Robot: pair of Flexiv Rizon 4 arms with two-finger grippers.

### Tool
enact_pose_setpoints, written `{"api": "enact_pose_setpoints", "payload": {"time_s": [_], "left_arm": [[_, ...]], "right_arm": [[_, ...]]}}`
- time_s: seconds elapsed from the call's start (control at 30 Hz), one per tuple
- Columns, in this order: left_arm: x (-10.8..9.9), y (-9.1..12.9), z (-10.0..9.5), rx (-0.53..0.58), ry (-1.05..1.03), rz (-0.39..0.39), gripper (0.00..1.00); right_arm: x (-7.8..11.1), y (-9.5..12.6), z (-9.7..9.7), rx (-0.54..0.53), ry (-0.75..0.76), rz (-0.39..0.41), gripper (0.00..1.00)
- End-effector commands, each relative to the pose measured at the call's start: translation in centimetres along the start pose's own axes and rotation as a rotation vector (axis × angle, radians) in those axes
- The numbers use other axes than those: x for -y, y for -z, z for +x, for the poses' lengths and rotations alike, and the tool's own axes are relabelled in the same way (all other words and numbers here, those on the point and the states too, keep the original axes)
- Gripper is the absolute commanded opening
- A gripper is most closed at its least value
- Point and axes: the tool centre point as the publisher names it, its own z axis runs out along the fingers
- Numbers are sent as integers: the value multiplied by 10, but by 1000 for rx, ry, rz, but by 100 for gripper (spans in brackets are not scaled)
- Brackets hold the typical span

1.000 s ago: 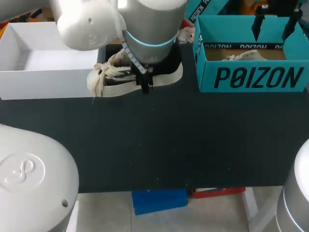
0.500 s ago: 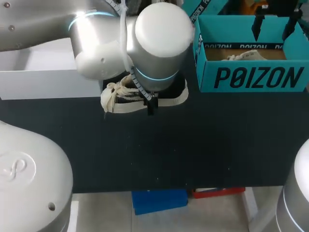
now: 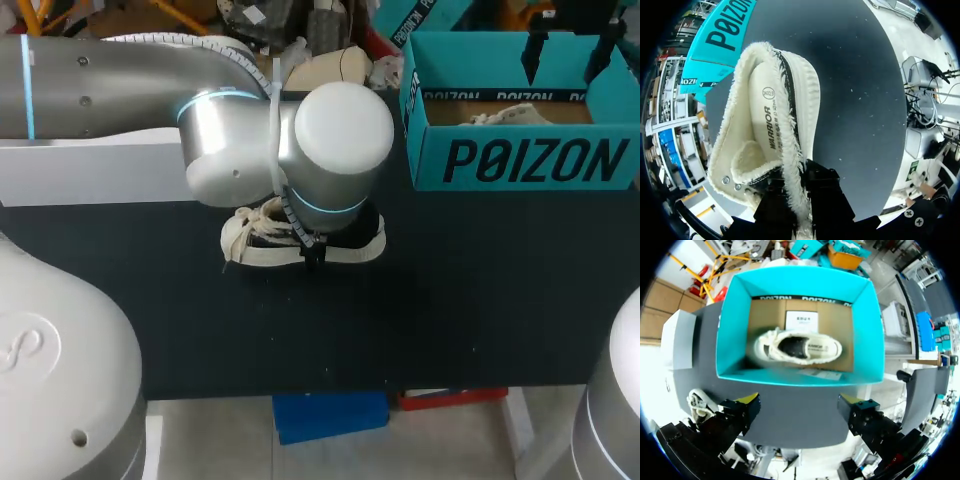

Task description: Take the shoe out of the shoebox, open the shoe tongue, remove and reinsert the insole, then place the shoe into the shoebox

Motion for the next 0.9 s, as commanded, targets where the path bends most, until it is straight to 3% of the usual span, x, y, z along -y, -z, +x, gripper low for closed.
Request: {"api": "enact_pose_setpoints", "payload": {"time_s": [0.03, 0.17, 0.2, 0.23, 0.27, 0.4, 0.47, 0.53, 0.57, 0.6, 0.73, 0.9], "left_arm": [[16, -43, 2, -7, 0, -19, 0], [22, -51, 4, -4, -4, -35, 0], [23, -51, 4, -6, 1, -39, 29], [25, -50, 2, -5, 6, -34, 67], [26, -47, 1, 1, 12, -21, 98], [28, -20, -4, -9, 29, 99, 100], [25, 5, -7, -52, 24, 227, 100], [21, 25, -9, -56, 7, 286, 100], [16, 43, -11, -116, 24, 378, 100], [13, 51, -12, -131, 25, 409, 100], [-14, 89, -14, -182, -2, 538, 100], [-53, 107, -17, -282, 9, 652, 100]], "right_arm": [[0, 0, 0, 0, -1, 0, 100], [0, 0, 0, 0, -1, 0, 100], [0, 0, 0, 0, -1, 0, 100], [0, 0, 0, 0, -1, 0, 100], [0, 0, 0, 0, -1, 0, 100], [0, 0, 0, 0, -1, 0, 100], [0, 0, 0, 0, -1, 0, 100], [0, 0, 0, 0, -1, 0, 100], [0, 0, 0, 0, -1, 0, 100], [0, 0, 0, 0, -1, 0, 100], [0, 0, 0, 0, -1, 0, 100], [0, 0, 0, 0, -1, 0, 100]]}}
